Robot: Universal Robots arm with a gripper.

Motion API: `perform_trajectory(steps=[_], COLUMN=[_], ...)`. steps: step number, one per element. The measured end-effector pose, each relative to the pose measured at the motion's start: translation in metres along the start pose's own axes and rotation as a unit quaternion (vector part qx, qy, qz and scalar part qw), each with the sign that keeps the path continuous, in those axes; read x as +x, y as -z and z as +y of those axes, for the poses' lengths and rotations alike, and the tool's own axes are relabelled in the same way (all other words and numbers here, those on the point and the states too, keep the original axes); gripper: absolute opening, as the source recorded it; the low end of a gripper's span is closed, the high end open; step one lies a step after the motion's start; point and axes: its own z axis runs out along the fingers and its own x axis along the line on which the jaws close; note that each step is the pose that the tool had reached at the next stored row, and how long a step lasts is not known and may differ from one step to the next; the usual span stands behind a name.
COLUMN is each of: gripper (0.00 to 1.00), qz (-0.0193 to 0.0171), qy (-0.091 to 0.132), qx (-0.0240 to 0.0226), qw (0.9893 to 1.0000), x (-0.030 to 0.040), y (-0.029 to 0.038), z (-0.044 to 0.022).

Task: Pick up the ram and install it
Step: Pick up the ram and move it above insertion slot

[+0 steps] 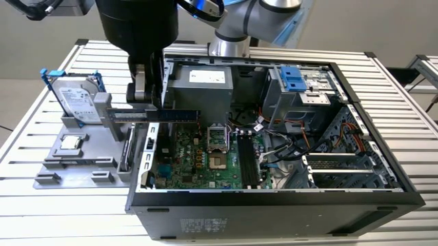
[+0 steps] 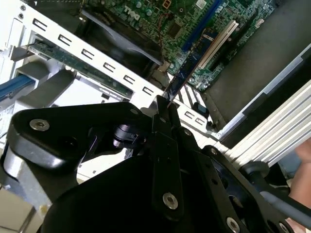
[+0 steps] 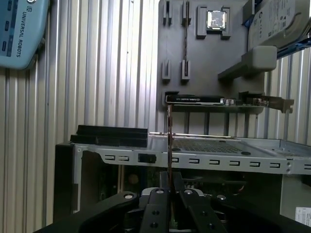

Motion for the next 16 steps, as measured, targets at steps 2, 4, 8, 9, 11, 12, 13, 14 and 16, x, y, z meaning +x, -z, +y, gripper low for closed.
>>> perform_trajectory(steps=[2, 4, 8, 9, 11, 12, 13, 14, 16], gripper=[0.0, 0.0, 0.0, 0.0, 0.0, 0.0, 0.0, 0.0, 0.0], qz=[0.0, 0.0, 0.0, 0.0, 0.0, 0.0, 0.0, 0.0001, 0.0], qy=[0.0, 0.0, 0.0, 0.0, 0.0, 0.0, 0.0, 0.0, 0.0], qx=[0.0, 0.0, 0.0, 0.0, 0.0, 0.0, 0.0, 0.0, 0.0], qw=[1.0, 1.0, 1.0, 1.0, 1.0, 1.0, 1.0, 1.0, 1.0], x=[0.0001, 0.0002, 0.0003, 0.0004, 0.0004, 0.0005, 0.0005, 0.0006, 0.0006], y=[0.0002, 0.0002, 0.0004, 0.0005, 0.0005, 0.0006, 0.0007, 0.0007, 0.0008], z=[-0.0047, -0.0072, -0.0124, -0.0136, -0.0159, -0.017, -0.0182, -0.0194, -0.0217])
